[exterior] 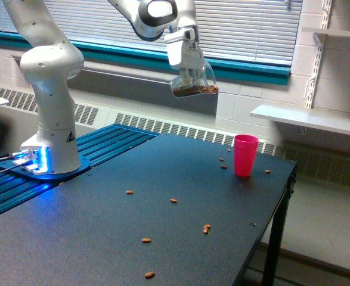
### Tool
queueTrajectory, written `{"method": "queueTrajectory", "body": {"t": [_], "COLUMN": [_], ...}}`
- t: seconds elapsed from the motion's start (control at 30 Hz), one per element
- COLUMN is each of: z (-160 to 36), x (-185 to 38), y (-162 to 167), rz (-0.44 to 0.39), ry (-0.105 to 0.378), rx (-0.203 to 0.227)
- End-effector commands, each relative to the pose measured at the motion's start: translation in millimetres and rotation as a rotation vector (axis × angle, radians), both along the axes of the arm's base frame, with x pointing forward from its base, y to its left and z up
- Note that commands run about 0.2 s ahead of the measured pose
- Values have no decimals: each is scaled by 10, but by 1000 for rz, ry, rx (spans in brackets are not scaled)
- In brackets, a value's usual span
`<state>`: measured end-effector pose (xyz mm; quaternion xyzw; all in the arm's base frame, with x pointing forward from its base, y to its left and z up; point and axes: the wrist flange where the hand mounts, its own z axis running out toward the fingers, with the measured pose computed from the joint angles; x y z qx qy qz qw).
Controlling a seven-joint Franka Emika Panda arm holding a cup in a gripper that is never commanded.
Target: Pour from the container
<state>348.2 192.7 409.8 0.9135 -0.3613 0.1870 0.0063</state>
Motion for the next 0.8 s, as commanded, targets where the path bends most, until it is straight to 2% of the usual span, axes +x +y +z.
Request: {"method": "queueTrajectory", "body": {"t": [0.03,0.3,0.8], "z": [-15,10,-90], "x": [-4,28,57], "y": [71,87,126], "rz": [-4,2,57], "ry": [-6,-16,13], "rx": [11,5,-12]}}
